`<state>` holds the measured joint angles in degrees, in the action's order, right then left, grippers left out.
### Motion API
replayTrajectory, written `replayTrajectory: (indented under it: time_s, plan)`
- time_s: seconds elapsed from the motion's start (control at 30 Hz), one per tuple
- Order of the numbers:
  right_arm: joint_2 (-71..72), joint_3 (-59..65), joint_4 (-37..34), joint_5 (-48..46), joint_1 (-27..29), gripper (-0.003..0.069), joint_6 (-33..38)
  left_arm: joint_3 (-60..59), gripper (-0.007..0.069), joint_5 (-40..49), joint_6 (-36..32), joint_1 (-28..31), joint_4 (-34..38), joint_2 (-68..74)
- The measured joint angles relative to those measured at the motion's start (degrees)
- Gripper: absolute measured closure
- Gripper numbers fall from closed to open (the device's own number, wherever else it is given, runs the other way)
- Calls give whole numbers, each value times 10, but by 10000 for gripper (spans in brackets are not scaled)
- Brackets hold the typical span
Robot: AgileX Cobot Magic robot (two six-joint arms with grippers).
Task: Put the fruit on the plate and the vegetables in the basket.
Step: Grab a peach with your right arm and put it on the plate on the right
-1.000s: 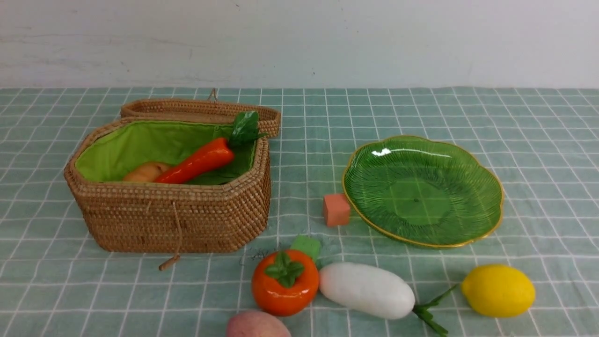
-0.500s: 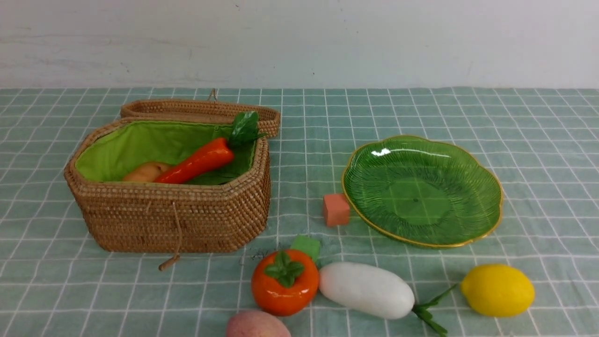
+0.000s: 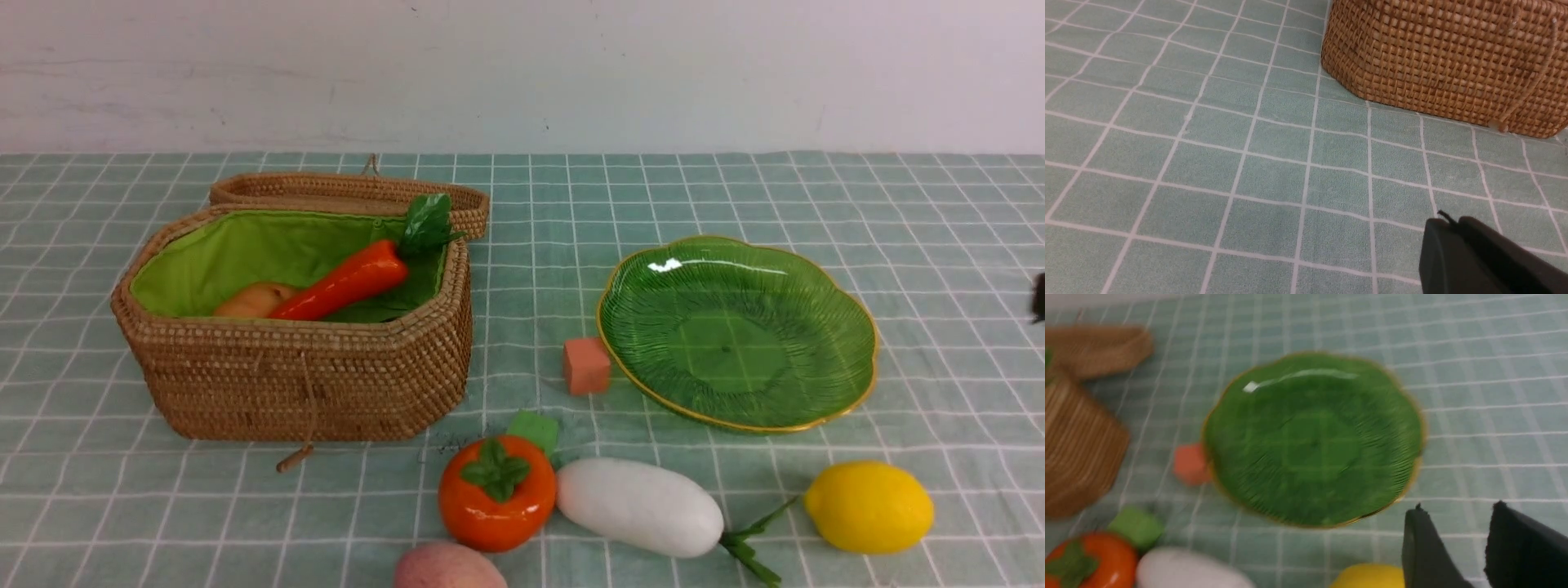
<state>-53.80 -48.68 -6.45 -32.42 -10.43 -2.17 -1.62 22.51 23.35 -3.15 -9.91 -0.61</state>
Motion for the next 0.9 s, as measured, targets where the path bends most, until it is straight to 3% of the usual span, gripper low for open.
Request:
replayTrajectory:
  time_s: [0.1, 0.23, 0.37, 0.5, 0.53, 0.6, 0.9]
  plan:
    - [-68, -47, -49, -27, -118, 417, 71, 0, 603, 0, 0, 0, 0, 0]
    - [-148, -109, -61, -65, -214, 394, 95, 0, 603, 0, 0, 0, 0, 0]
    - [-262, -201, -62, -111, -326, 267, 96, 0, 603, 0, 0, 0, 0, 0]
    - [-319, -250, -64, -122, -370, 160, 94, 0, 603, 0, 0, 0, 0, 0]
    - [-347, -273, -66, -123, -390, 84, 88, 0, 603, 0, 0, 0, 0, 0]
    - [-385, -302, -70, -124, -413, 11, 74, 0, 603, 0, 0, 0, 0, 0]
    - [-489, -340, -63, -127, -429, -15, 22, 0, 596, 0, 0, 0, 0, 0]
